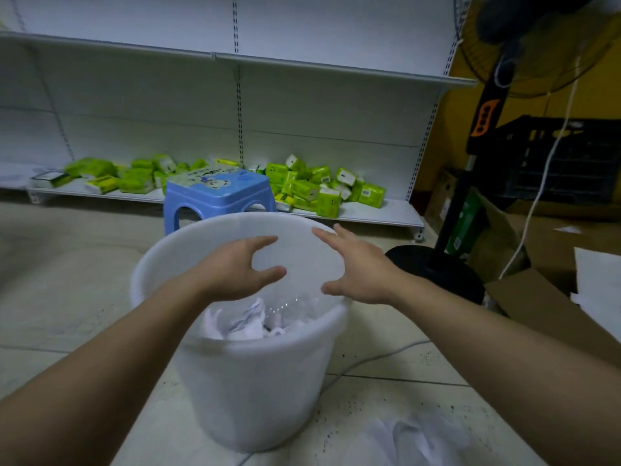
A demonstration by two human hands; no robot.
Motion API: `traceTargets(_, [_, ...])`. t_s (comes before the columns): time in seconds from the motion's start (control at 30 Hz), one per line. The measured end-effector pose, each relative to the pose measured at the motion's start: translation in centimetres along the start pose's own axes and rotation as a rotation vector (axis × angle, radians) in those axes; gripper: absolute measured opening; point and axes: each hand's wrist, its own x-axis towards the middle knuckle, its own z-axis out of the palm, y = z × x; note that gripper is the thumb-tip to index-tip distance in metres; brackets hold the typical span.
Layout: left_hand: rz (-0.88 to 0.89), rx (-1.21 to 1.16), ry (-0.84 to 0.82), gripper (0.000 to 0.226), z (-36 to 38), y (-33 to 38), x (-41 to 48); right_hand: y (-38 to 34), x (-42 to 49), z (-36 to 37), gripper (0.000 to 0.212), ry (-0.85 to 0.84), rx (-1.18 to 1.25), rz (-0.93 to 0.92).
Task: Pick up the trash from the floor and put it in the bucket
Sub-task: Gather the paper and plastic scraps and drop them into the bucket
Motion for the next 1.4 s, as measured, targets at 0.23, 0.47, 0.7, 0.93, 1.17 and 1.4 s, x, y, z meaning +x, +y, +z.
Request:
traceTargets(0.23, [0.3,0.09,-0.118,0.082,4.0,10.5,1.1,6.5,-5.1,-2.7,0.109,-0.018,-0.135,0.089])
traceTargets(0.47, [0.592,0.435,-0.156,0.08,9.7,17.2,-0.4,15.7,-13.0,-2.5,0.107,-0.208,-0.205,0.223])
traceTargets(0.7, [0.337,0.433,-0.51,0.079,19.8,19.1,-2.2,23.2,-20.0,4.1,0.102,-0.396,-0.089,0.288])
traceTargets(0.93, [0.068,0.364,-0.709,0.072,31.2,15.6,-5.5,26.3,-23.8,14.9,0.089,-0.517,0.061,0.339])
traceTargets(1.17, [-0.065,0.221,-0.566,0.079,38.0,12.8,-8.0,27.4,-23.5,20.7,0.063,-0.406,0.14,0.4])
traceTargets(1.4, [-0.074,0.207,-0.46,0.049,40.6,11.1,-7.4,29.1,-20.6,21.9,0.048,-0.257,0.205,0.402])
